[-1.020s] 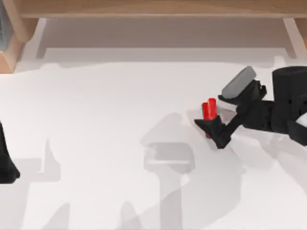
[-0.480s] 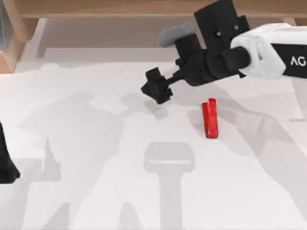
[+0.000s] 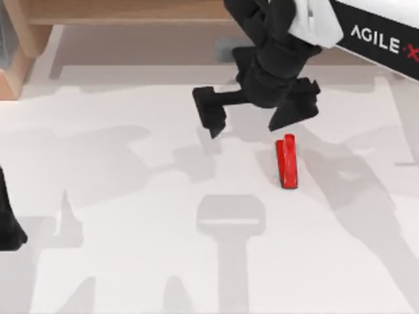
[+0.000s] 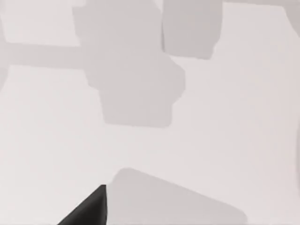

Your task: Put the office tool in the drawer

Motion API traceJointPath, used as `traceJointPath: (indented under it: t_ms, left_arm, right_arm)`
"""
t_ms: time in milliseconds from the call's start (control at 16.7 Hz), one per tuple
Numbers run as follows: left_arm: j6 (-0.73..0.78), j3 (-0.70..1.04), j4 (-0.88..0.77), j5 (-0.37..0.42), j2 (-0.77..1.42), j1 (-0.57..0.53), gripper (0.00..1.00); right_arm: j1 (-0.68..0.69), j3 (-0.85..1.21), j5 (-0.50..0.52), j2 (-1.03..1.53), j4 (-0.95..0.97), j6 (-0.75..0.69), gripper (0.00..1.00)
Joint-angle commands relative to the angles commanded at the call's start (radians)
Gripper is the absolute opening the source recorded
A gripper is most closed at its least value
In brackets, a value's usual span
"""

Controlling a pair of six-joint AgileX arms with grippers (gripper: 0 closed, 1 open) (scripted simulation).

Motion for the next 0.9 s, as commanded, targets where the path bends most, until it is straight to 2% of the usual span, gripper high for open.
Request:
traceJointPath:
  t_ms: [180,360,900]
  left_arm:
    - [0.000,0.000,0.000,0.000,0.000,0.000,1.00]
    - [0.000,0.000,0.000,0.000,0.000,0.000,1.00]
    - [0.000,0.000,0.000,0.000,0.000,0.000,1.00]
  right_arm:
    - [-0.051,0.093,0.080,0.057,-0.168,0.113,1.00]
    - [-0.097,0.127,0.126,0.089,-0.245,0.172,1.00]
    - [-0.097,0.087,0.126,0.094,-0.203,0.174,1.00]
